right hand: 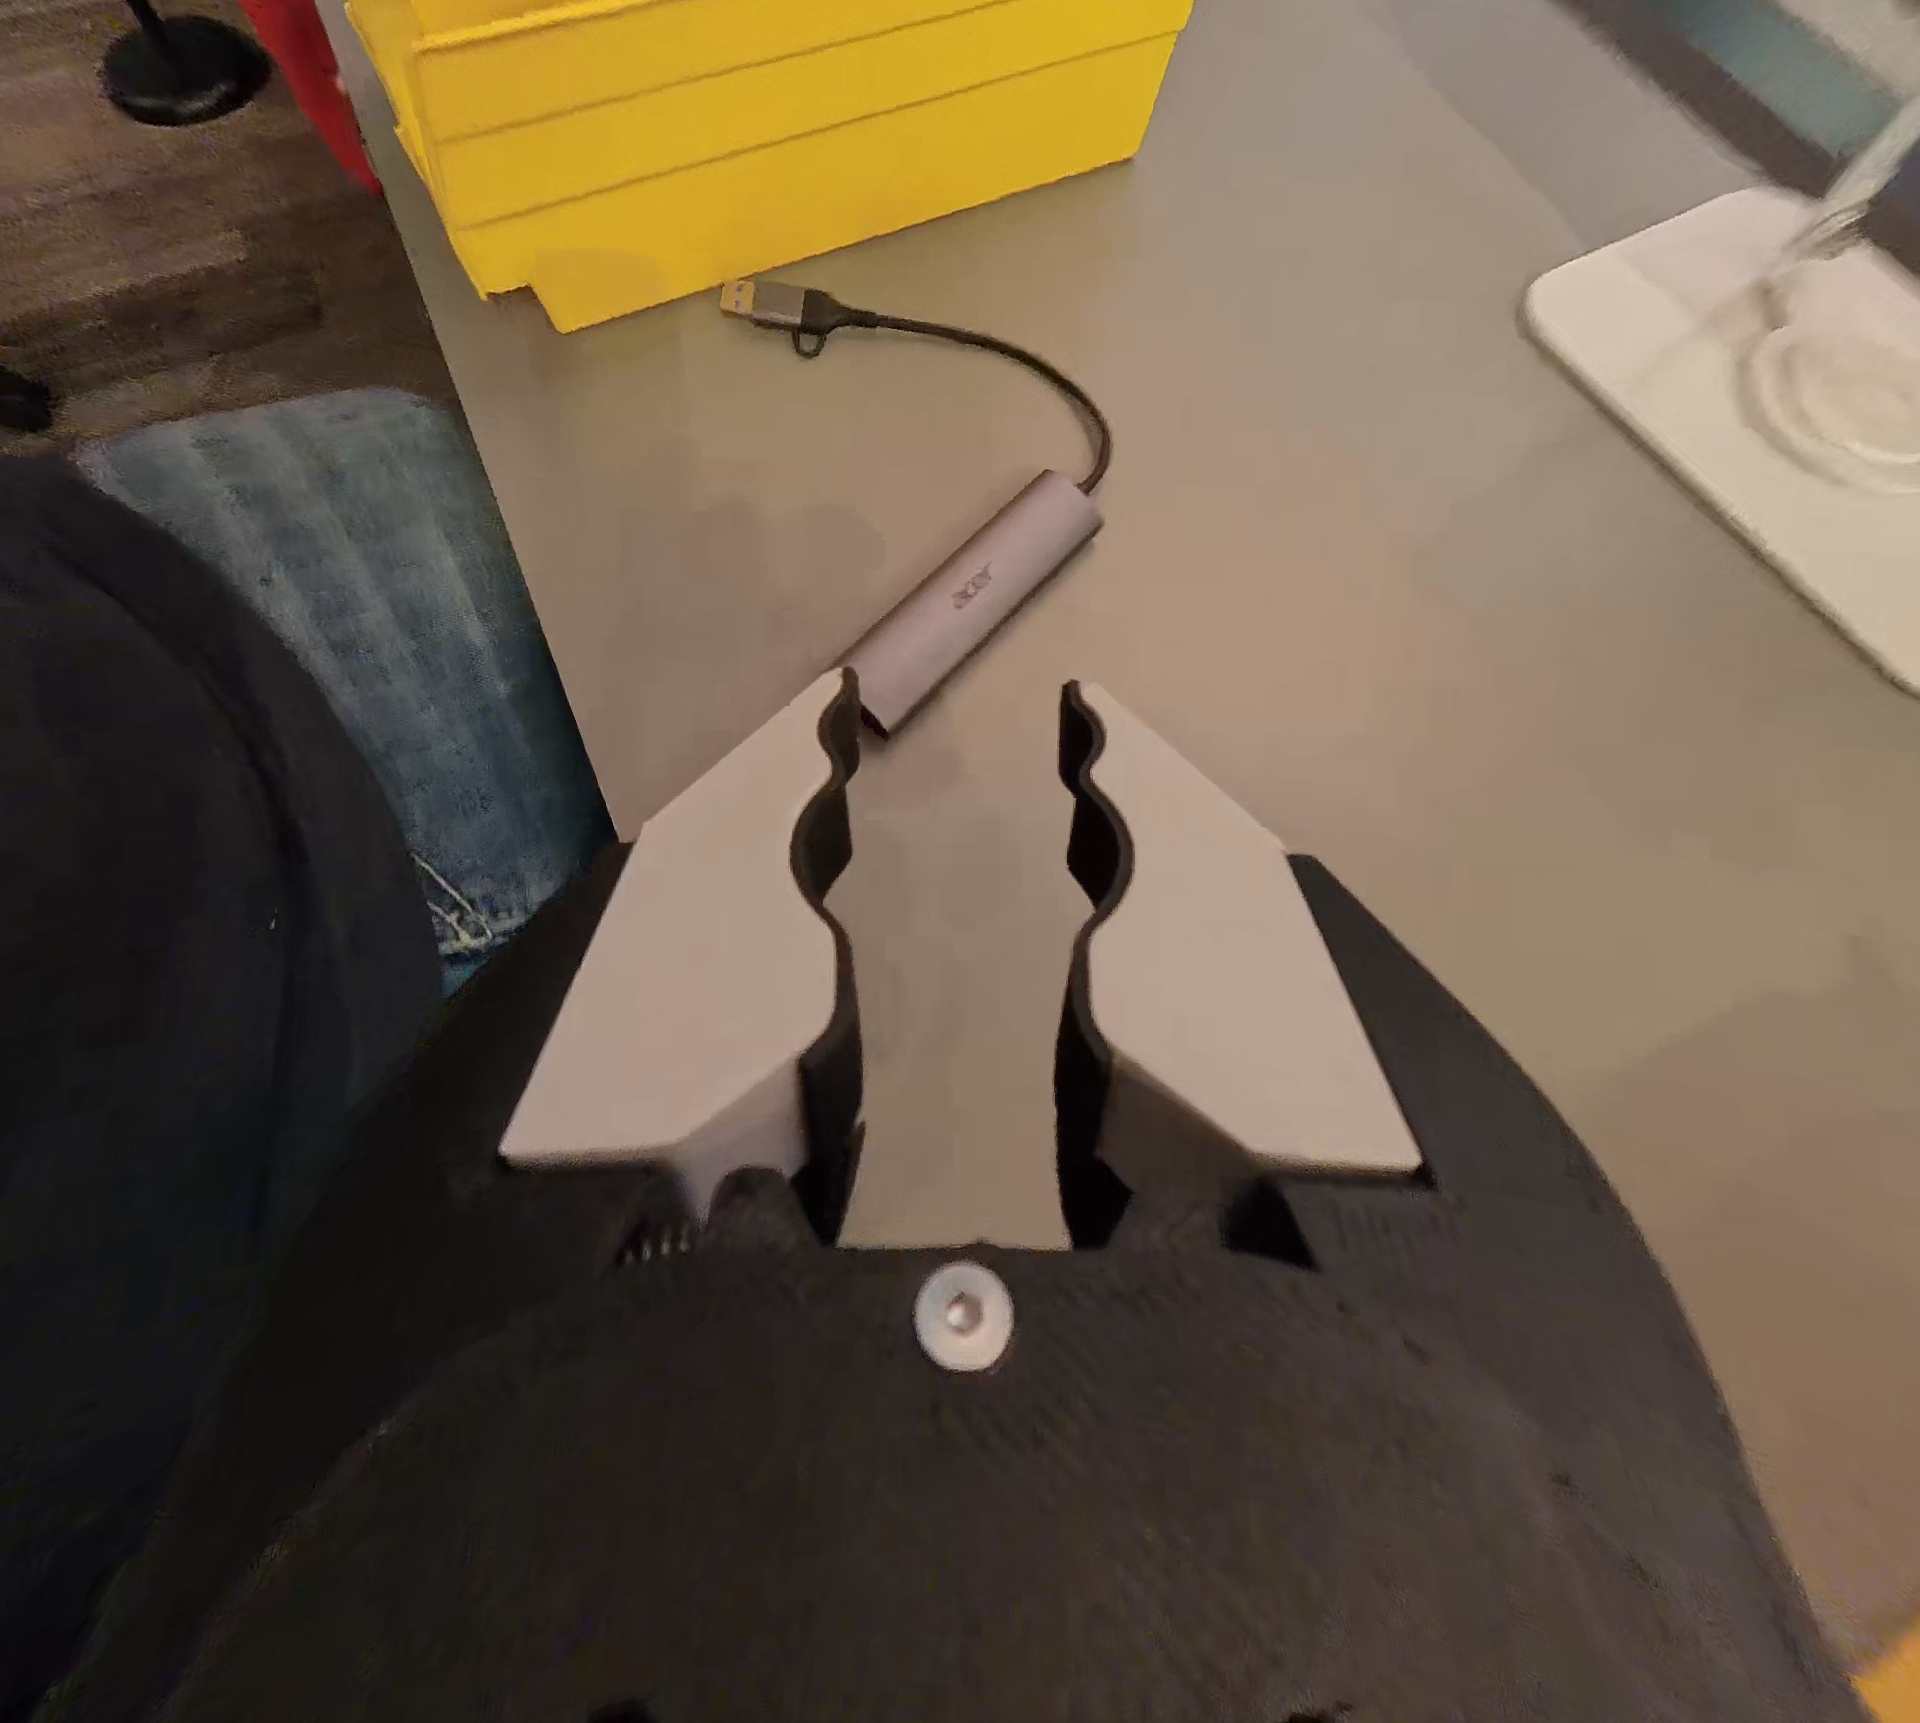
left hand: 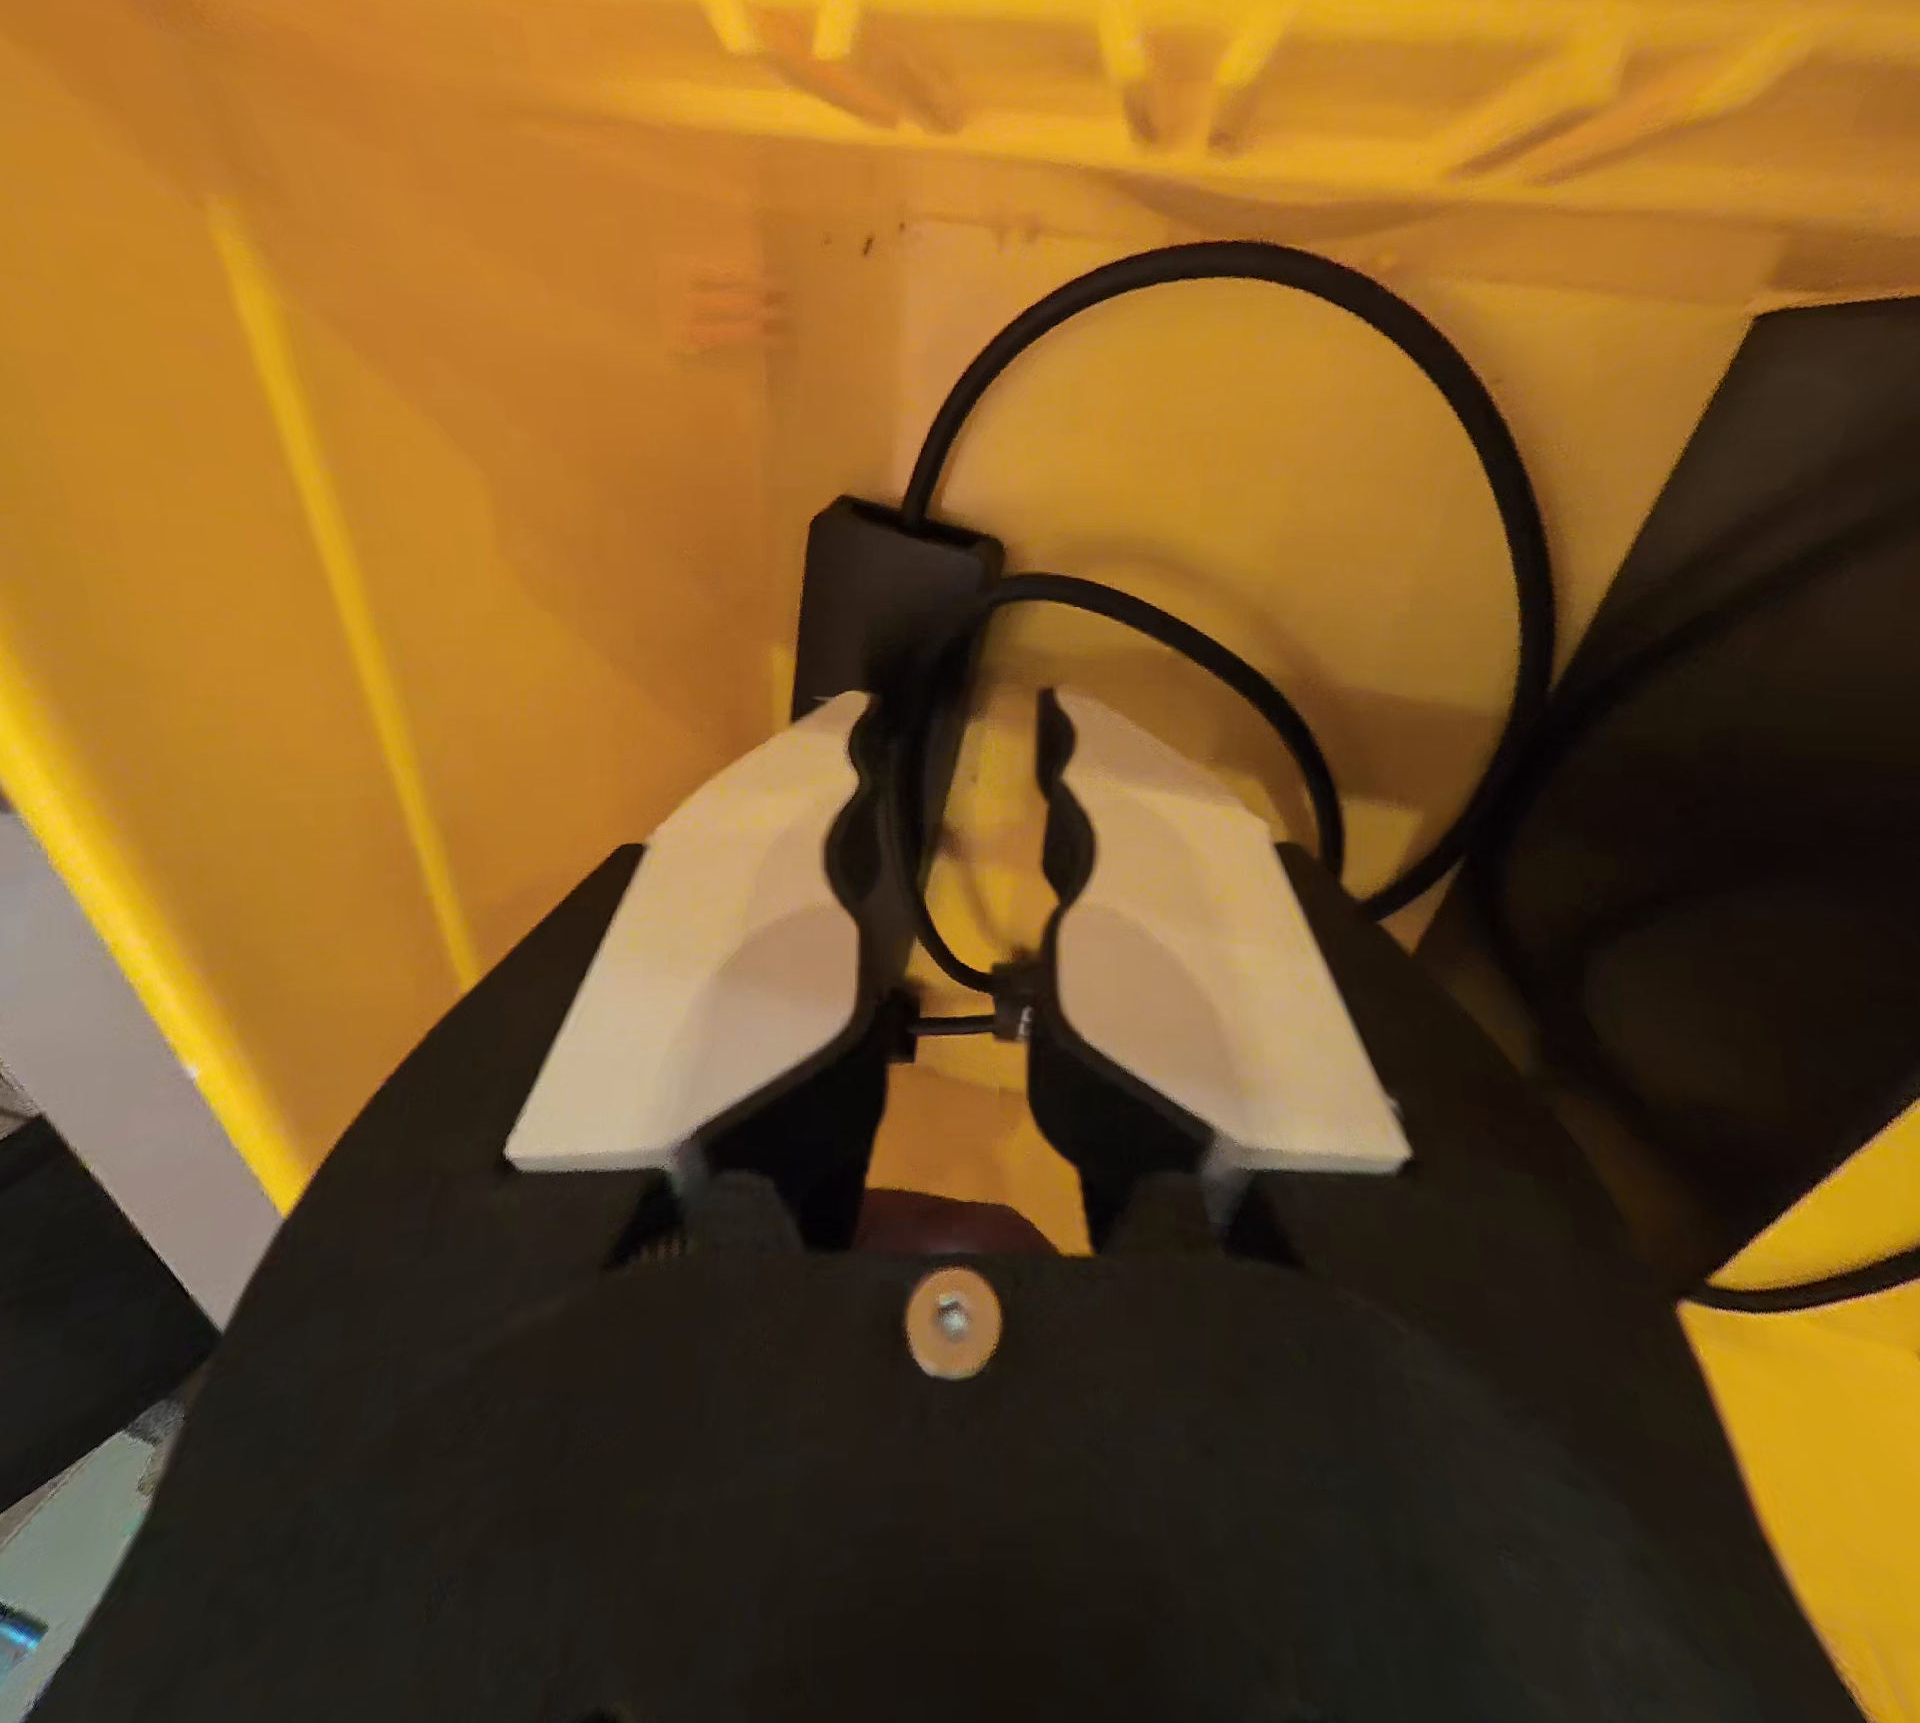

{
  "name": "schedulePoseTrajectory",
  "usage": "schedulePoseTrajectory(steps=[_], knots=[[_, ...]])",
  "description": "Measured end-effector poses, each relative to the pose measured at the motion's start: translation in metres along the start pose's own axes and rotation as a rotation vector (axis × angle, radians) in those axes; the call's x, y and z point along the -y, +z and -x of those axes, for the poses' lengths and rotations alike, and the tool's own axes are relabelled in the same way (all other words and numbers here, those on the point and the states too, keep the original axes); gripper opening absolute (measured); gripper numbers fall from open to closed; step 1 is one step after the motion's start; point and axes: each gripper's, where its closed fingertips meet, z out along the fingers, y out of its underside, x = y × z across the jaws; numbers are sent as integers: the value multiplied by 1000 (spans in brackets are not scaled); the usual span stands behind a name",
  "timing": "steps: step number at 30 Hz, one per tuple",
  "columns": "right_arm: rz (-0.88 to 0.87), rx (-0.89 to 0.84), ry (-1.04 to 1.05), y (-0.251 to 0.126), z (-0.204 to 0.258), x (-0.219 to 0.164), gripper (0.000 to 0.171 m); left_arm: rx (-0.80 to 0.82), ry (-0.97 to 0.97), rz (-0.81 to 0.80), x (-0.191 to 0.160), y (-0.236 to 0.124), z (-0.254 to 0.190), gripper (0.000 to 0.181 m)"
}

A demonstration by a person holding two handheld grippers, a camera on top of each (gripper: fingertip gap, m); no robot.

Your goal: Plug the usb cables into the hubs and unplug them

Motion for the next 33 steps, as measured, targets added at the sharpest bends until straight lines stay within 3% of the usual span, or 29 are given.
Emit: schedulePoseTrajectory(steps=[1, 5, 11, 13, 20, 25, 33], knots=[[27, 20, 17, 14, 4, -2, 41, -2, 0, 15, 0, 1, -1, 38], [112, 62, 61, 73, 12, -10, 57, 46, -23, 26, 2, 0, 8, 58], [262, 39, 99, 125, -2, -32, 55, 85, -39, 4, 6, -1, 9, 60], [274, 23, 80, 132, -6, -35, 41, 94, -42, 0, 7, -1, 9, 61], [298, 15, 32, 119, -20, -37, 31, 138, -60, -16, 5, -12, 12, 63], [209, -45, 0, 50, -58, -13, 30, 206, -93, -115, 15, -39, 14, 62], [109, -319, -100, -166, -182, 5, 29, 309, -154, -199, 22, -71, 11, 74]])
